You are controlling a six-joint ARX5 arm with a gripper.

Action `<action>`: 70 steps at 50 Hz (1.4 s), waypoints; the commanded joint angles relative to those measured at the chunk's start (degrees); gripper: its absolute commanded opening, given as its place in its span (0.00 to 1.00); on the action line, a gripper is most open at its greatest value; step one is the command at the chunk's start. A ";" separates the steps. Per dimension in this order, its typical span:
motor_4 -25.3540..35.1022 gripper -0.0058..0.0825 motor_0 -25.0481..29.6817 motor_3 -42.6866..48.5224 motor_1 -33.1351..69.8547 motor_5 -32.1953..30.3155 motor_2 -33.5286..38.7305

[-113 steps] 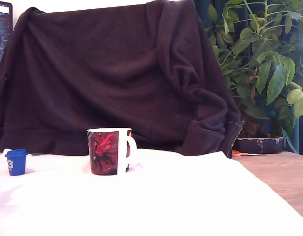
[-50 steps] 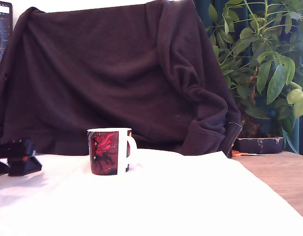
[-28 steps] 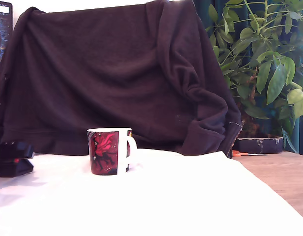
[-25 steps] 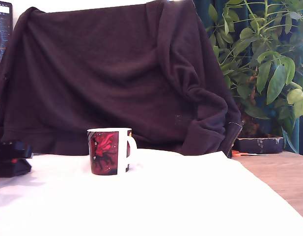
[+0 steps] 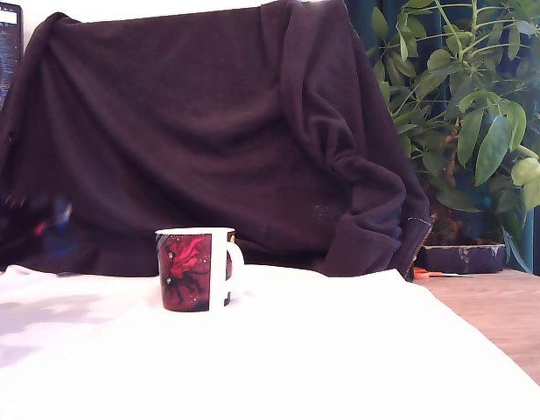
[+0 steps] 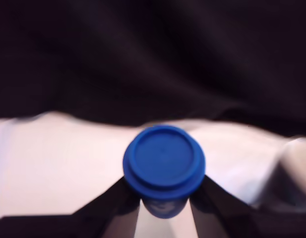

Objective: Pick the blue coffee capsule and place it inside the red coffee cup

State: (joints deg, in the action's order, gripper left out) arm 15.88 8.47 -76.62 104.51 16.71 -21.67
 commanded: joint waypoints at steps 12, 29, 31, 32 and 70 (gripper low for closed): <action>4.70 0.18 8.04 -1.07 0.76 3.96 -5.18; 4.87 0.18 12.28 -0.68 0.76 3.89 -6.23; 4.85 0.19 12.39 -0.50 0.76 3.87 -6.23; 4.85 0.21 12.44 -0.46 0.76 3.87 -6.23; 8.70 0.65 11.85 -0.04 -1.77 1.27 -6.80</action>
State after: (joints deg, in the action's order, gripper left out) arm 24.40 21.15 -75.90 104.33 18.63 -27.88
